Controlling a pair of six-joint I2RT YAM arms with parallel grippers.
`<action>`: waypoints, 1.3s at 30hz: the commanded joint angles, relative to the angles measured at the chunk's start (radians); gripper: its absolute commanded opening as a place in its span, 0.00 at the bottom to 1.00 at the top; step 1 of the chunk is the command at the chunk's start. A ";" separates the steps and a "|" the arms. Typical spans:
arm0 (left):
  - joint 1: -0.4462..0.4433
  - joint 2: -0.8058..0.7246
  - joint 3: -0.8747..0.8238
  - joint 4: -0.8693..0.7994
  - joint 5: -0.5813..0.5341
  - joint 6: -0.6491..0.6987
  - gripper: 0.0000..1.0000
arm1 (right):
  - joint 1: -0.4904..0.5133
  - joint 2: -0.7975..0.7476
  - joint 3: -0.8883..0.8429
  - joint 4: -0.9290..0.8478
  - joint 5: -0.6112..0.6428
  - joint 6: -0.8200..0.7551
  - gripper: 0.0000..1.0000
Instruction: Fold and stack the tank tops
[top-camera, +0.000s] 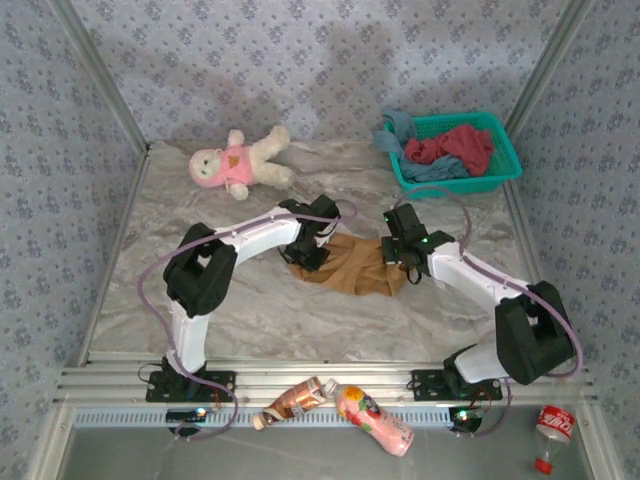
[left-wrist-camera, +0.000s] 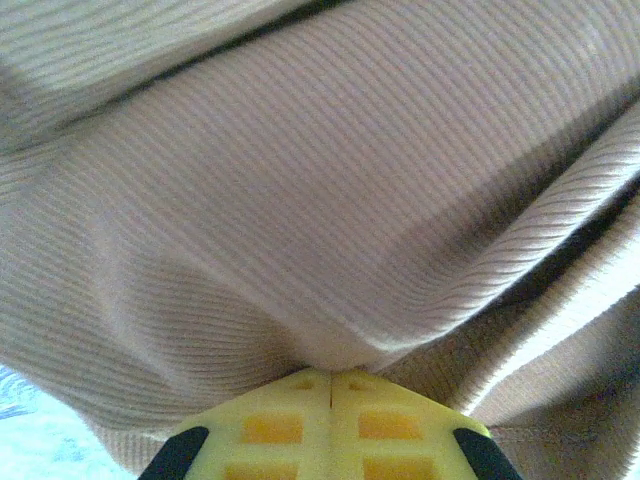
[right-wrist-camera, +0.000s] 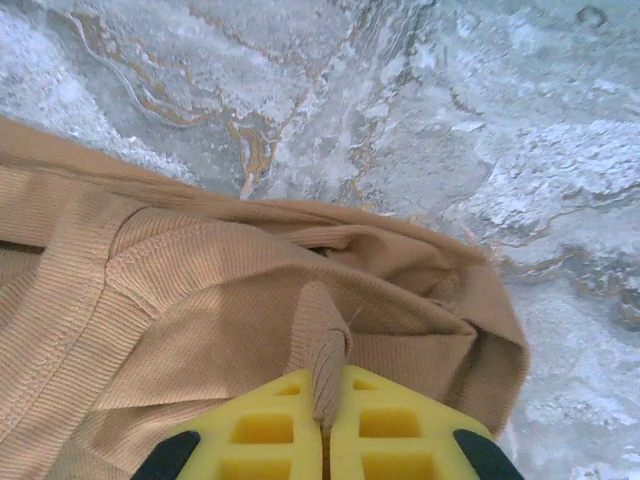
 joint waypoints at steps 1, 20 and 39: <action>0.028 -0.092 0.037 -0.052 -0.052 0.004 0.00 | -0.010 -0.066 -0.012 -0.028 0.012 -0.021 0.05; -0.074 -0.034 0.034 -0.112 -0.149 0.057 0.48 | -0.035 -0.215 -0.106 -0.019 -0.035 0.033 0.03; -0.032 -0.119 0.109 -0.155 -0.344 0.044 0.00 | -0.040 -0.308 -0.075 -0.008 0.010 -0.012 0.00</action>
